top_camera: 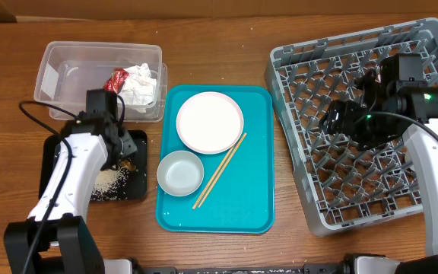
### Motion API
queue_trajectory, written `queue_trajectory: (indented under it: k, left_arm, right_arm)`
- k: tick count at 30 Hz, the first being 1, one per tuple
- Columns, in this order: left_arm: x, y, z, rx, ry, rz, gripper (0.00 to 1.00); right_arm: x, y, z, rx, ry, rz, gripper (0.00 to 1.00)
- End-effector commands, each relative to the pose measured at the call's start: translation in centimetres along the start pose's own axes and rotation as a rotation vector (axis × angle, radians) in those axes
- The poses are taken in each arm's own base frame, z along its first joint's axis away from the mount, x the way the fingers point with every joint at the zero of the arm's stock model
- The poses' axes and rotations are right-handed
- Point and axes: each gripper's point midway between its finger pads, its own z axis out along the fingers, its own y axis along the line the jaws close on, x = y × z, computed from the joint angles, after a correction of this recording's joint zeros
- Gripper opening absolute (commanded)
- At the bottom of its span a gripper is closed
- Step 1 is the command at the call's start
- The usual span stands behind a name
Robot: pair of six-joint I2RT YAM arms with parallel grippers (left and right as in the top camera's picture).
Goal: Sort waste into correct bins and load items into the dishwasher
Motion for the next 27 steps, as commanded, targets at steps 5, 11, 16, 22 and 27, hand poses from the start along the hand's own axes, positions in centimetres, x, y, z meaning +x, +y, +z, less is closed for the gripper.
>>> queue_trajectory:
  k: [5,11,16,22,27]
  left_arm:
    - [-0.2,-4.8,-3.5,0.267,0.067,0.093,0.48]
    - [3.0,-7.3,-4.3,0.336,0.156,0.199,0.51]
    - [5.5,-8.1,-3.4,0.269,0.176,0.297,0.54]
    - [8.4,-7.6,-1.0,0.137,0.220,0.394,0.54]
    - [10.0,-7.3,1.2,0.076,0.303,0.425,0.52]
  right_arm:
    - [-0.2,0.1,-0.1,-0.006,-0.008,-0.008,0.86]
    - [-0.3,0.1,-0.1,-0.007,-0.011,-0.009,0.86]
    - [-0.2,0.1,-0.1,-0.006,-0.010,-0.009,0.86]
    - [-0.2,0.1,-0.1,-0.006,-0.010,-0.009,0.86]
    - [-0.2,0.1,-0.1,-0.006,-0.010,-0.009,0.86]
